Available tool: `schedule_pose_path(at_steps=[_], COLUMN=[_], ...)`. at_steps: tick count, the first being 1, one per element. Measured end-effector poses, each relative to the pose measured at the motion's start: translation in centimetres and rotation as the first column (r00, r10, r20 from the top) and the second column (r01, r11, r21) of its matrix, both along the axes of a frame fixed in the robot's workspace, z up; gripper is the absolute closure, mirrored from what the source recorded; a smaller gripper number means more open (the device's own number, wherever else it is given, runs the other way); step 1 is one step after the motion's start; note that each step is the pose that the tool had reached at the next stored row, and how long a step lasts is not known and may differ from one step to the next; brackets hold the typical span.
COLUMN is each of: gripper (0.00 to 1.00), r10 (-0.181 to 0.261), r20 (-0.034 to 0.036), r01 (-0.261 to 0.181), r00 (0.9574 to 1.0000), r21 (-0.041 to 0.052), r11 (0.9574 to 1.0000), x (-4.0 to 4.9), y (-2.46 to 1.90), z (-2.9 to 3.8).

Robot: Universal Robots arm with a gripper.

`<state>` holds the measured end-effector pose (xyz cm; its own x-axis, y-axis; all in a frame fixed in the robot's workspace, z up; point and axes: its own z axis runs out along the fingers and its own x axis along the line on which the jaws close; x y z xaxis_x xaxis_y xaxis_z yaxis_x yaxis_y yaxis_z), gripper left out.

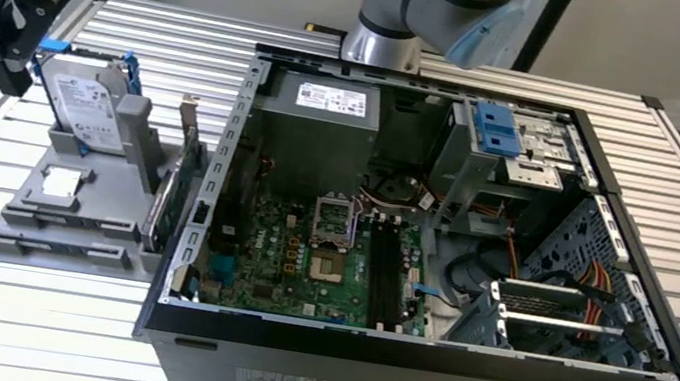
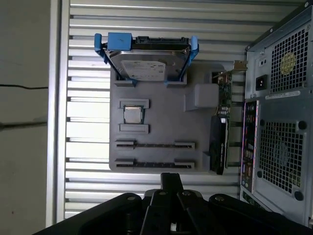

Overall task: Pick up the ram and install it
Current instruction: 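Pick up the ram and move it above insertion slot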

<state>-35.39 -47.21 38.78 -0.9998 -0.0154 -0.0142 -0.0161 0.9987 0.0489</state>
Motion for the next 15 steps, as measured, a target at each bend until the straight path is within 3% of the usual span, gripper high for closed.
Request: schedule_pose_path(at_steps=[11, 15], gripper=[1.0, 1.0], r10=[0.002, 0.023], r20=[0.0, 0.0], r01=[-0.002, -0.023], r00=[1.0, 0.9997], r21=[0.0, 0.0], r11=[1.0, 0.9997], x=[0.0, 0.0], y=[0.0, 0.0], z=[0.0, 0.0])
